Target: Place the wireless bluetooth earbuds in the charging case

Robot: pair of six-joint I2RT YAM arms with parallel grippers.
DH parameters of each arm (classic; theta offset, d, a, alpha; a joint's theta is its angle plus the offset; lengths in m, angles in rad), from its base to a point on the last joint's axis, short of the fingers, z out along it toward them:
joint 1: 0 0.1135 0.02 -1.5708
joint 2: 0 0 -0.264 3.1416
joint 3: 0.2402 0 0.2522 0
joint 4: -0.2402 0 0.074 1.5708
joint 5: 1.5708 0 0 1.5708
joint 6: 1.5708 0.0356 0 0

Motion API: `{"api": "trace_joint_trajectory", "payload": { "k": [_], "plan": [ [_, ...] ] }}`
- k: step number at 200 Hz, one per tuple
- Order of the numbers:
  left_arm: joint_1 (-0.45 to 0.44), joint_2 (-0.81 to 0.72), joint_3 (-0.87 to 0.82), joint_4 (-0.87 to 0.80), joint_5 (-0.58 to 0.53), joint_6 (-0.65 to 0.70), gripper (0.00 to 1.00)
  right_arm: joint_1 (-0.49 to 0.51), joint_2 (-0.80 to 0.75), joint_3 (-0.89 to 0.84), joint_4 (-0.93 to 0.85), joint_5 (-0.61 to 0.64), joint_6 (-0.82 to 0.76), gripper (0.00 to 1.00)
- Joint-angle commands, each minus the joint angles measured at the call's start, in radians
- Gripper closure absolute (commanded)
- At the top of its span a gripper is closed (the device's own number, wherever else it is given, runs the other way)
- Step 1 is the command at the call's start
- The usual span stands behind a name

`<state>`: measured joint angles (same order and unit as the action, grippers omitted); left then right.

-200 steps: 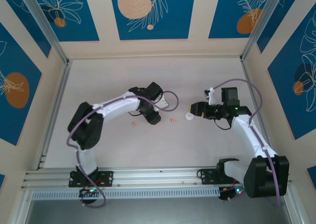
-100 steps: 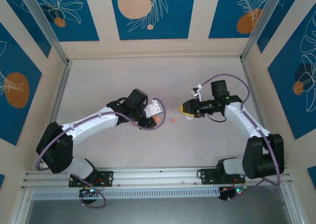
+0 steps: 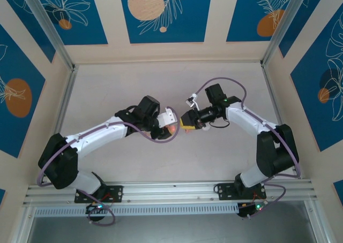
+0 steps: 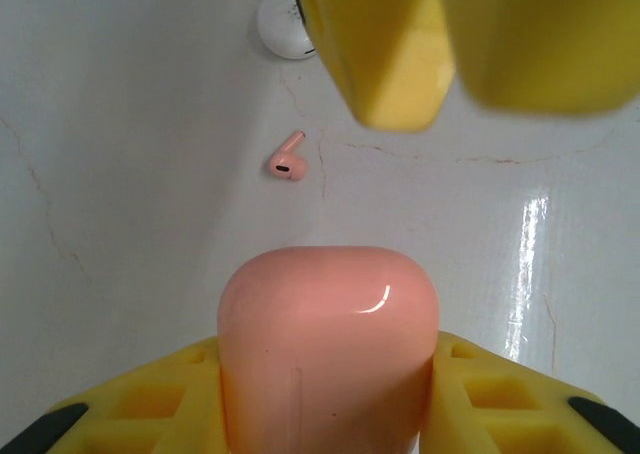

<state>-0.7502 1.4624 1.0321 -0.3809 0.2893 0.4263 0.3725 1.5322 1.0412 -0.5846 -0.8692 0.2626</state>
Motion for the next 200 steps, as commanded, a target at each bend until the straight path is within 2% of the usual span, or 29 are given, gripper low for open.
{"api": "trace_joint_trajectory", "payload": {
  "k": [1,156,200],
  "plan": [
    [0.001,-0.013,0.0,0.011,0.043,0.01,0.61,0.019,0.03,0.038,-0.014,-0.034,0.004,0.52],
    [-0.006,-0.057,-0.007,0.011,0.021,0.002,0.61,0.091,0.162,0.134,-0.053,-0.031,-0.038,0.6],
    [-0.008,-0.059,-0.004,0.009,0.011,0.0,0.61,0.091,0.163,0.135,-0.057,-0.046,-0.044,0.74]
  ]
}}
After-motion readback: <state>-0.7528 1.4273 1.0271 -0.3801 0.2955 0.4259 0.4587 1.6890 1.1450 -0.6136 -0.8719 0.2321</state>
